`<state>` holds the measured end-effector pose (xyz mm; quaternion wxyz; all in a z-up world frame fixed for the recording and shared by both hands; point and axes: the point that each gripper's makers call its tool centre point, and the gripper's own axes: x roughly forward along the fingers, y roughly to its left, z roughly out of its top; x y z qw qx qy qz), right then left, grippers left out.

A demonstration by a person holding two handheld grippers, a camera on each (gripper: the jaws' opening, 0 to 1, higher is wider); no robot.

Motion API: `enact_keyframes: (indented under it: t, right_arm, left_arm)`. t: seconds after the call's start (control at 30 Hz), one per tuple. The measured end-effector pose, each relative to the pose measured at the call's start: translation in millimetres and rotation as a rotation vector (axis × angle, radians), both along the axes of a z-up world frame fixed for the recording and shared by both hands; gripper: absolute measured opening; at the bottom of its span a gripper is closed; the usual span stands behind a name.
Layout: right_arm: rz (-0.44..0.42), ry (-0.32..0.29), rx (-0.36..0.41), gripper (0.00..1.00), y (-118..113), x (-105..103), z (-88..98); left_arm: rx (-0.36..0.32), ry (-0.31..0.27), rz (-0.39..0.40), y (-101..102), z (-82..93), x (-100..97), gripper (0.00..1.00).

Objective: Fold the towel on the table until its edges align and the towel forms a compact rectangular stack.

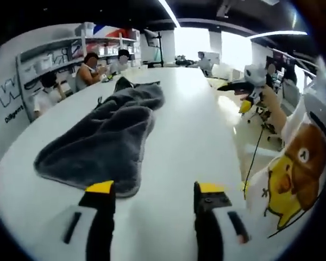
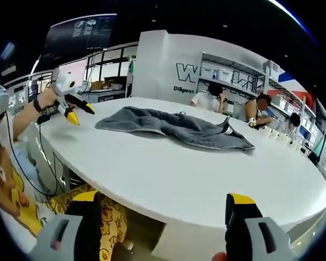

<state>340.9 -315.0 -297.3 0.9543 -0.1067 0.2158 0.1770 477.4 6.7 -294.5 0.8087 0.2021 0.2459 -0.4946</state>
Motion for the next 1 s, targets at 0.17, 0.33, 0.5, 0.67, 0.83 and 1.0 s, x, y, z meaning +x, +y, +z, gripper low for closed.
enact_keyframes:
  t: [0.17,0.33,0.5,0.67,0.83,1.0]
  right_arm:
    - [-0.005,0.008,0.002,0.99,-3,-3,-3.9]
    - [-0.020,0.007,0.004,0.99,-9,-6,-4.8]
    - [-0.027,0.010,0.005,0.98,-14,-8,-6.7]
    - [-0.031,0.013,0.007,0.98,-17,-9,-7.6]
    - [-0.033,0.011,0.011,0.98,-18,-11,-7.5]
    - [-0.031,0.015,0.017,0.98,-15,-12,-10.7]
  left_arm:
    - [0.090,0.025,-0.015,-6,-19.3,22.3,0.46]
    - [0.132,0.041,-0.027,-11,-31.0,30.8,0.37]
    - [0.149,0.052,-0.027,-16,-37.2,35.0,0.34]
    - [0.145,0.072,-0.012,-16,-41.8,39.4,0.30]
    - [0.133,0.100,0.003,-15,-43.1,43.8,0.24]
    - [0.130,0.097,0.035,-10,-44.1,48.8,0.12]
